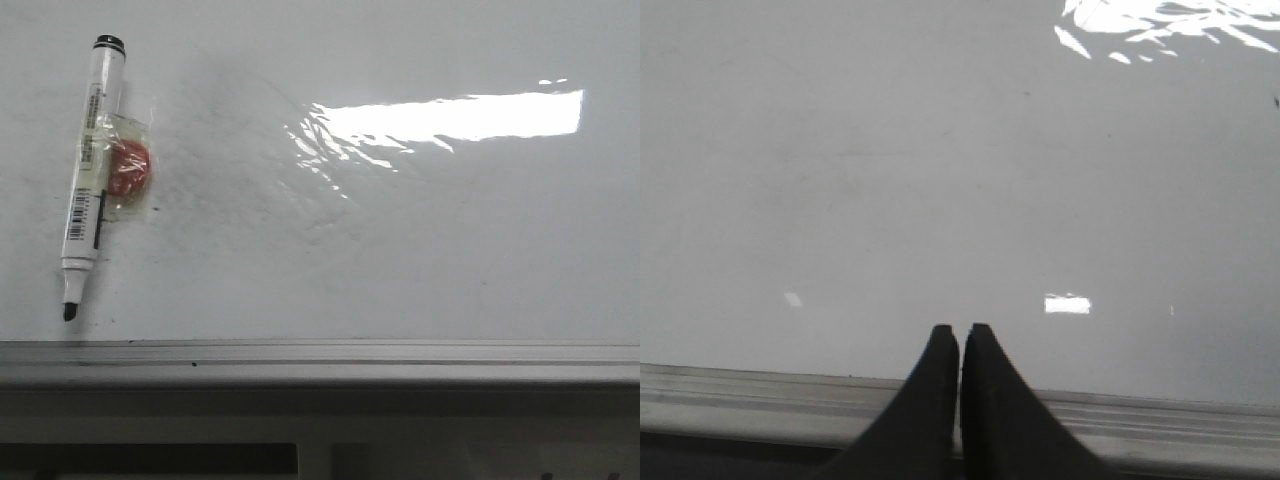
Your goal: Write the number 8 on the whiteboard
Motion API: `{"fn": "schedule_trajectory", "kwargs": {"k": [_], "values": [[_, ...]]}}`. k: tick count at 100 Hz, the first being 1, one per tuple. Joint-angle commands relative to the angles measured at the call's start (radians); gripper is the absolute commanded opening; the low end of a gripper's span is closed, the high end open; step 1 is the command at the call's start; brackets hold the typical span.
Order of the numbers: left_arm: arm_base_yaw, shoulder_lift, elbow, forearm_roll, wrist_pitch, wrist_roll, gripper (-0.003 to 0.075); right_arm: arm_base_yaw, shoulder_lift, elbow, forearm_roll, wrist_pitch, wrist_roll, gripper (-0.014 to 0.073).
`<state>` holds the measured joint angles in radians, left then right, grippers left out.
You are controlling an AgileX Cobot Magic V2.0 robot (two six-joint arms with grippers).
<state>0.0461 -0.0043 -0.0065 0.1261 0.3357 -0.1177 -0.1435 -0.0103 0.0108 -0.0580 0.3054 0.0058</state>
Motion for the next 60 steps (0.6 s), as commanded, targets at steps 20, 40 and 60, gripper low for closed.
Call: {"fn": "schedule_trajectory", "kwargs": {"k": [20, 40, 60], "values": [[0.001, -0.028, 0.039, -0.051, -0.329, -0.014, -0.0020, 0.002, -0.022, 0.013, 0.004, -0.105, -0.006, -0.0063], [0.001, -0.028, 0.039, -0.158, -0.465, -0.014, -0.0020, 0.002, -0.022, 0.013, -0.008, -0.311, -0.006, -0.0063], [0.001, -0.028, 0.039, -0.158, -0.506, -0.014, -0.0020, 0.002, -0.022, 0.013, -0.008, -0.576, -0.006, -0.0063]]}}
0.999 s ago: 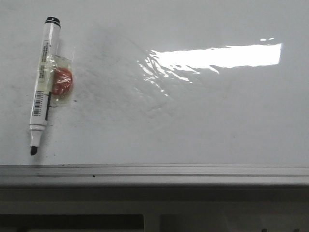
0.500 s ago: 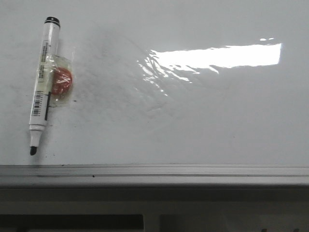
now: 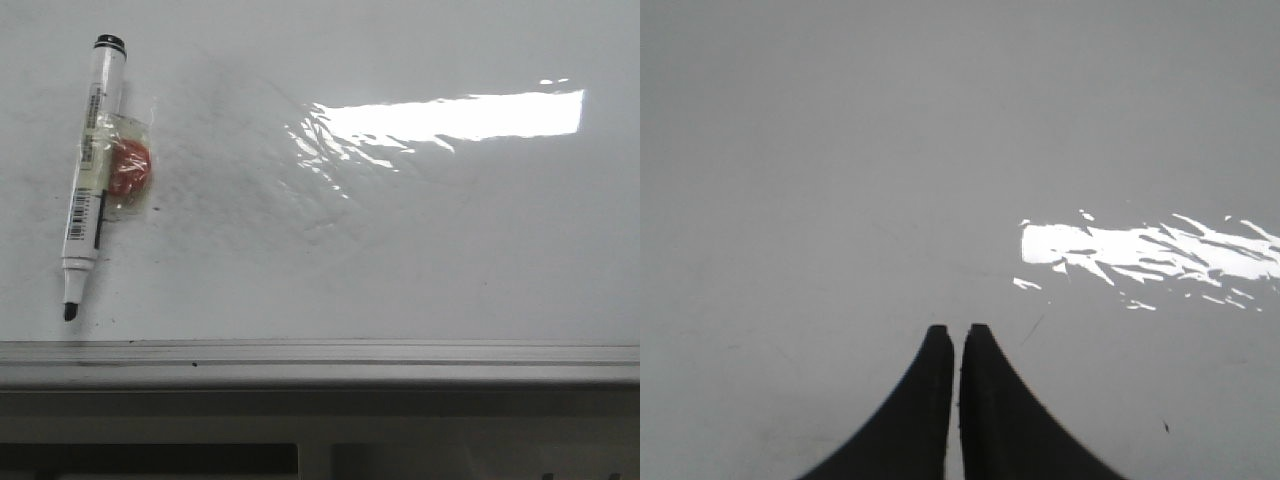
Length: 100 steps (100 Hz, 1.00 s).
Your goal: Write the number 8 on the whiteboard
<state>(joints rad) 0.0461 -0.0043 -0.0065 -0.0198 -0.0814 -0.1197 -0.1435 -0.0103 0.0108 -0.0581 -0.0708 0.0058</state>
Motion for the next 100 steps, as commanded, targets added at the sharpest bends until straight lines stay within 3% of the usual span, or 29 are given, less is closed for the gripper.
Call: {"fn": "schedule_trajectory", "kwargs": {"k": [1, 30, 37, 46, 63, 80, 100], "values": [[0.001, -0.028, 0.039, -0.013, -0.089, -0.012, -0.0020, 0.002, -0.022, 0.013, -0.008, -0.208, -0.006, -0.0063], [0.001, -0.028, 0.036, -0.013, -0.084, -0.012, -0.0020, 0.002, -0.022, 0.013, -0.008, -0.554, -0.006, -0.0063], [0.001, -0.028, 0.026, -0.013, -0.084, -0.012, -0.0020, 0.002, -0.022, 0.002, -0.008, -0.553, 0.015, -0.0063], [0.001, -0.026, -0.005, -0.006, -0.069, -0.012, -0.0021, 0.002, -0.022, -0.053, -0.009, -0.389, 0.068, -0.0063], [0.001, 0.010, -0.137, 0.028, 0.130, -0.012, -0.0021, 0.002, 0.013, -0.239, 0.000, 0.138, 0.070, -0.0063], [0.001, 0.102, -0.288, 0.028, 0.332, -0.008, -0.0020, 0.002, 0.138, -0.361, 0.067, 0.330, 0.070, -0.0063], [0.001, 0.193, -0.337, 0.028, 0.337, -0.002, -0.0018, 0.005, 0.265, -0.441, 0.112, 0.476, 0.070, -0.0063]]}}
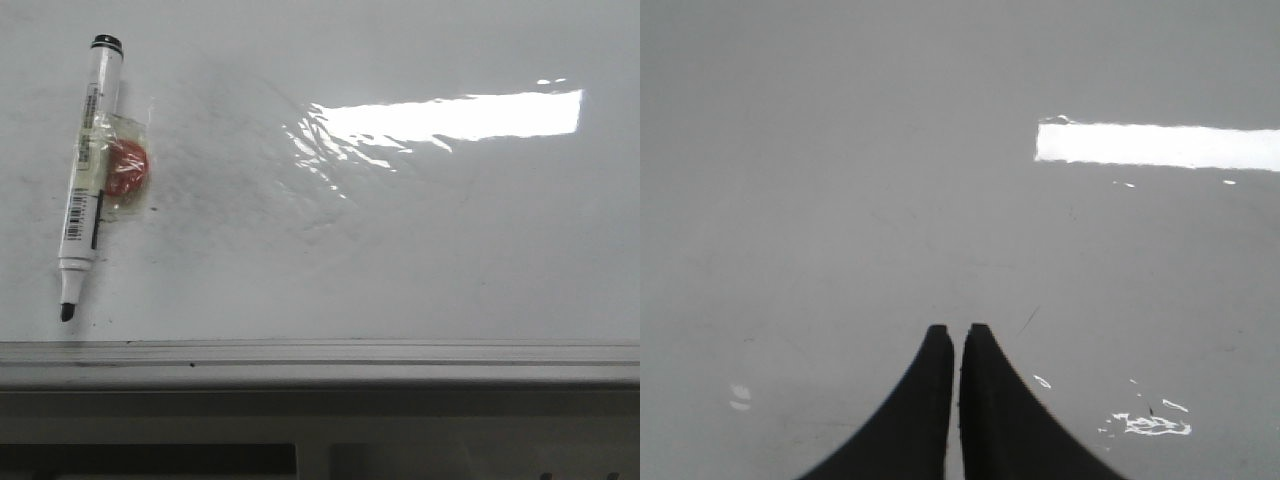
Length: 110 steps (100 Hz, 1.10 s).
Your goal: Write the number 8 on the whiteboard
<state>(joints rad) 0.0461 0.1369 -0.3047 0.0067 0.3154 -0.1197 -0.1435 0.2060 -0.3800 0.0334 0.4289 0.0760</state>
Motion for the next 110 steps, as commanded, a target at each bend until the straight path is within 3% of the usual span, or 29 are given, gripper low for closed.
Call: {"fn": "schedule_trajectory", "kwargs": {"k": [1, 8, 24, 31, 48, 74, 84, 97, 110], "values": [[0.001, 0.054, -0.039, 0.001, -0.060, -0.002, -0.0015, 0.007, 0.049, -0.050, 0.020, -0.027, 0.000, -0.0063], [0.001, 0.085, -0.039, 0.001, -0.062, -0.002, 0.0034, 0.012, 0.051, -0.050, 0.020, -0.027, 0.000, -0.0063], [0.001, 0.171, -0.028, -0.053, -0.209, -0.002, 0.0312, 0.012, 0.051, -0.047, 0.020, -0.021, 0.000, -0.0063], [-0.012, 0.214, -0.031, -0.035, -0.246, 0.016, 0.0368, 0.012, 0.051, -0.039, 0.020, -0.002, 0.000, -0.0063], [-0.138, 0.324, -0.031, -0.032, -0.328, 0.051, 0.0368, 0.012, 0.051, -0.012, 0.020, 0.057, 0.000, -0.0063], [-0.536, 0.500, -0.031, -0.032, -0.454, 0.049, 0.0368, 0.012, 0.051, 0.019, 0.022, 0.054, 0.000, -0.0063], [-0.668, 0.567, -0.031, -0.096, -0.469, 0.049, 0.0368, 0.012, 0.051, 0.019, 0.022, 0.054, 0.000, -0.0063], [-0.773, 0.642, -0.031, -0.129, -0.482, 0.049, 0.0368, 0.012, 0.051, 0.019, 0.022, 0.054, 0.000, -0.0063], [-0.801, 0.706, -0.031, -0.163, -0.545, 0.049, 0.0368, 0.012, 0.051, 0.019, 0.022, 0.054, 0.000, -0.0063]]}}
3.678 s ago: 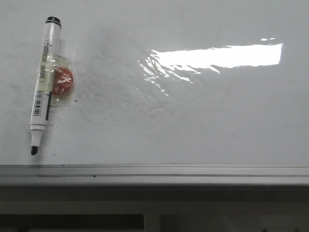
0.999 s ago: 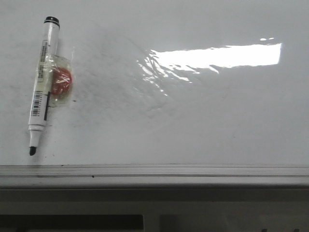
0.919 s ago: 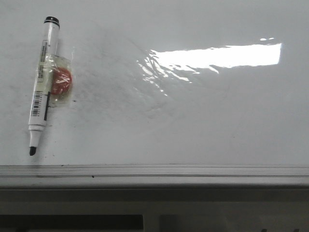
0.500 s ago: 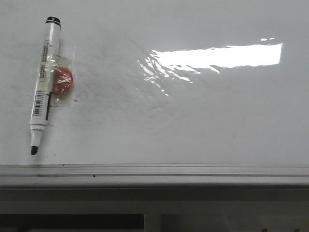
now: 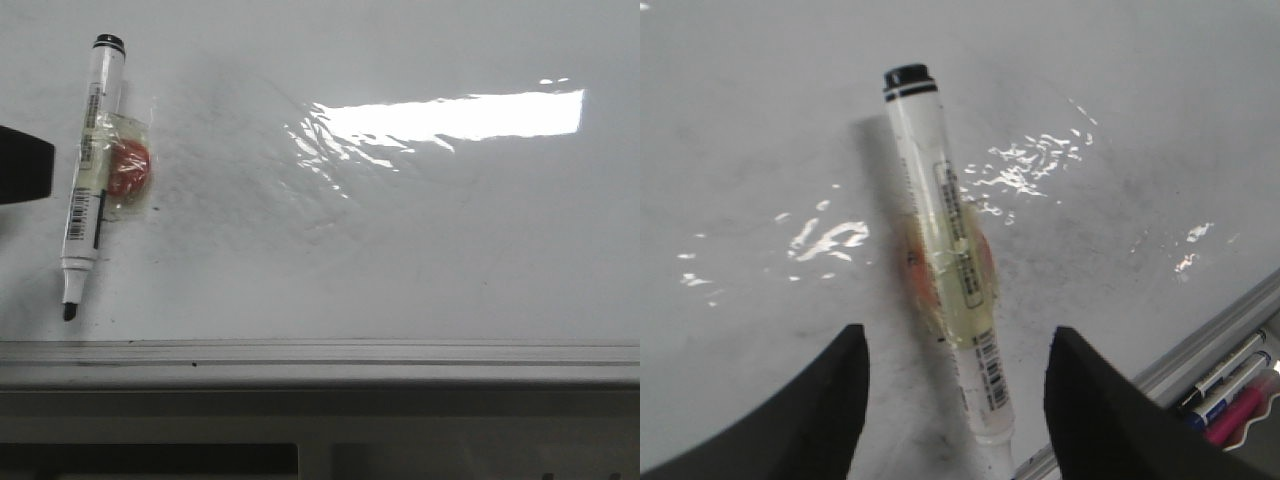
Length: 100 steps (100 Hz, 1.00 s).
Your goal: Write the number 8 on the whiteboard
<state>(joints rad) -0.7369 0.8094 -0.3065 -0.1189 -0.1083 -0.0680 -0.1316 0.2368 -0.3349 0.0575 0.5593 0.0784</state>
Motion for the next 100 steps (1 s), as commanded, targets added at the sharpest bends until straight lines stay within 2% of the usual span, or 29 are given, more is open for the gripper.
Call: {"fn": "schedule_trajectory", "kwargs": {"k": [1, 42, 55, 73, 87, 100], "values": [[-0.018, 0.040, -0.029, -0.040, -0.124, -0.002, 0.0368, 0.000, 0.020, -0.026, -0.002, -0.076, -0.003, -0.0063], [-0.018, 0.186, -0.029, -0.046, -0.223, -0.002, 0.0355, 0.023, 0.020, -0.026, 0.002, -0.066, -0.003, -0.0063], [-0.018, 0.203, -0.029, -0.046, -0.228, -0.002, 0.0241, 0.145, 0.024, -0.026, 0.002, -0.060, -0.003, -0.0063], [-0.018, 0.208, -0.029, -0.033, -0.228, -0.002, -0.0017, 0.318, 0.093, -0.032, 0.011, -0.060, -0.003, -0.0063], [-0.018, 0.208, -0.029, -0.022, -0.228, -0.002, -0.0020, 0.438, 0.183, -0.064, 0.050, -0.062, -0.078, -0.0046], [-0.020, 0.208, -0.029, 0.090, -0.228, -0.002, -0.0020, 0.546, 0.278, -0.135, 0.119, -0.069, -0.228, 0.0084]]}}
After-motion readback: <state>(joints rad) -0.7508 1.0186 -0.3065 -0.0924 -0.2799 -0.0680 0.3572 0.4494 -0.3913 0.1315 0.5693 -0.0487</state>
